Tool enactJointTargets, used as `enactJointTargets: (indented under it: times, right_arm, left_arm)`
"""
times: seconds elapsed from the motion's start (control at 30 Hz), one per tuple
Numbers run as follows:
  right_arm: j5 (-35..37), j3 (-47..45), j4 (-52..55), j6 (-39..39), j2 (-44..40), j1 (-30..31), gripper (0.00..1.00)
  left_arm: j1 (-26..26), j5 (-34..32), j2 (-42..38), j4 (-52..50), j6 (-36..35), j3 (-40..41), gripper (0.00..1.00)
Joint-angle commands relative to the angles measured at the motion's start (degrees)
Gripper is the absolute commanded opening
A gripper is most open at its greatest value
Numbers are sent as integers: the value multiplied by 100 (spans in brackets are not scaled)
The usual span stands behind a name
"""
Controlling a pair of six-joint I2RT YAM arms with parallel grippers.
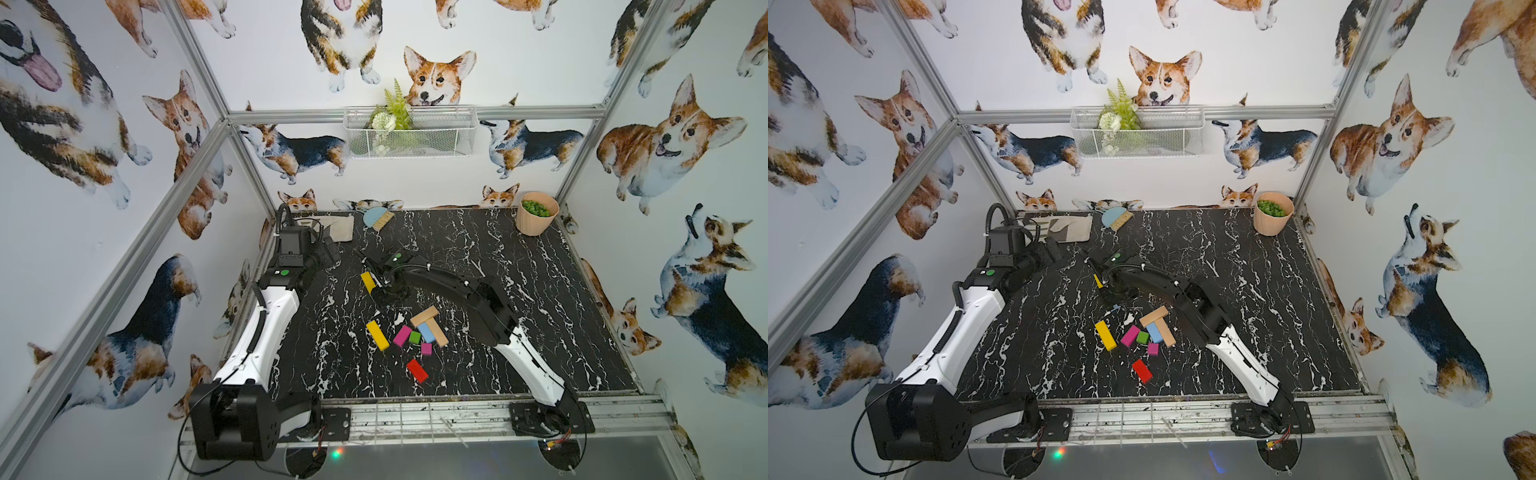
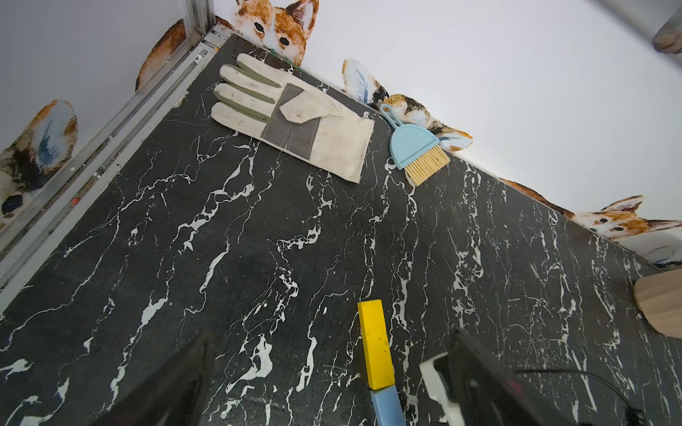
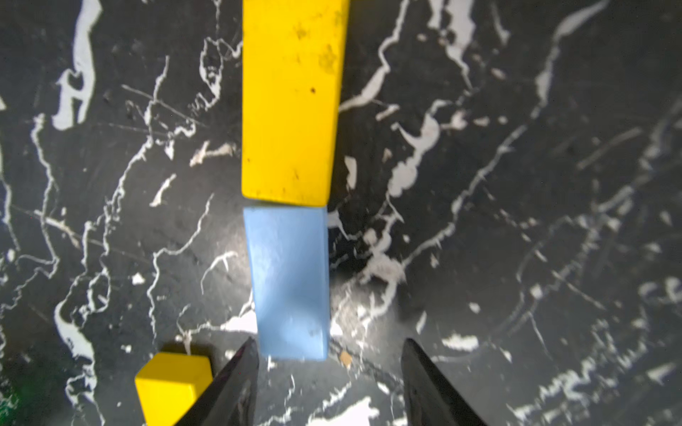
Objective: Assemble the letter v with building blocks
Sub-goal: Adjust the building block at the center of the board.
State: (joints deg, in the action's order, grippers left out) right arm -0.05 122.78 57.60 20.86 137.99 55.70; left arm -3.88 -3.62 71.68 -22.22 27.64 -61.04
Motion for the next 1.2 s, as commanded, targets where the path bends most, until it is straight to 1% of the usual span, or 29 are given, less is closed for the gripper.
enactJointTargets:
  times: [0.0, 0.1, 0.2, 0.57, 0.87, 1.17]
  right_arm:
    - [57, -594, -320, 11, -551, 37, 69]
    - [6, -1197, -599, 82, -943, 37, 71]
    - [-34, -1537, -747, 120, -1073, 37, 71]
    - [-135, -1752, -830, 72, -943, 16, 71]
    - [-175, -2047, -830, 43, -1020, -90, 71]
    - [-182, -2664, -844, -73, -1286, -156, 71]
  left_arm:
    - [8, -51, -14, 112, -23, -22, 100]
    - [9, -61, -14, 104, -29, -22, 100]
    - [3, -34, -5, 121, -8, -7, 100]
    - [9, -21, -14, 123, -4, 4, 100]
    - [10, -25, -5, 121, -12, 8, 100]
    - [10, -38, 13, 132, -12, 21, 100]
